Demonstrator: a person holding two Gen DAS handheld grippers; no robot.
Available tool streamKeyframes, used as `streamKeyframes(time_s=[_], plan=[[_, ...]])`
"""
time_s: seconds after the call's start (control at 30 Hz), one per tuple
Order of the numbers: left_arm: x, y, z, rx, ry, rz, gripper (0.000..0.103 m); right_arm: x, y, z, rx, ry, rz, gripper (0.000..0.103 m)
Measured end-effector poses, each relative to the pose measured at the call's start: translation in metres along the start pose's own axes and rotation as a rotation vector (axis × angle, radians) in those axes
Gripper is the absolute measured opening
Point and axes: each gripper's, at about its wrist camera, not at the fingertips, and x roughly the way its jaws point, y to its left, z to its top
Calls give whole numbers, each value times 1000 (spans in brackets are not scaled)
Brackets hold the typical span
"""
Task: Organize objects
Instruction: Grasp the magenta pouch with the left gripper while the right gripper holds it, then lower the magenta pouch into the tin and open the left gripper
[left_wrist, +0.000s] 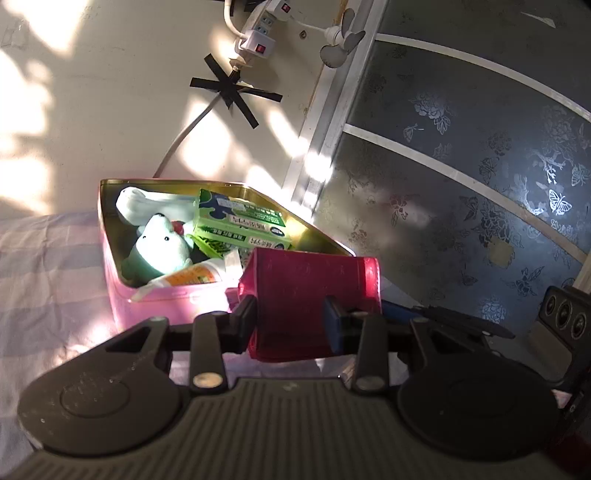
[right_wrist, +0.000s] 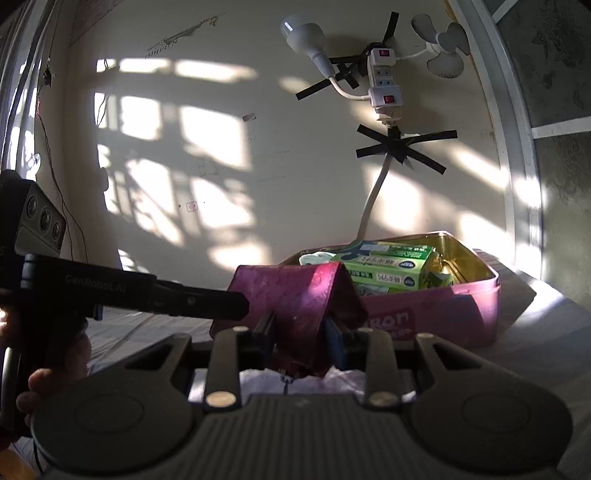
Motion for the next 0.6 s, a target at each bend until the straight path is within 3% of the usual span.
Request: streamKeyframes(time_s=[0.13, 0.27, 0.53, 0.6], plan=[[42, -10, 31, 57, -41, 30, 41, 20, -23, 26, -35, -80, -64, 28], [82, -9, 49, 48, -37, 56, 42, 48, -48, 38, -64, -108, -126, 28], [133, -7, 51, 66, 17, 146, 41, 95, -95, 33, 0, -56, -176, 30], [137, -12, 50, 104, 13, 214, 48, 105, -101, 30, 27, -40, -177, 37]])
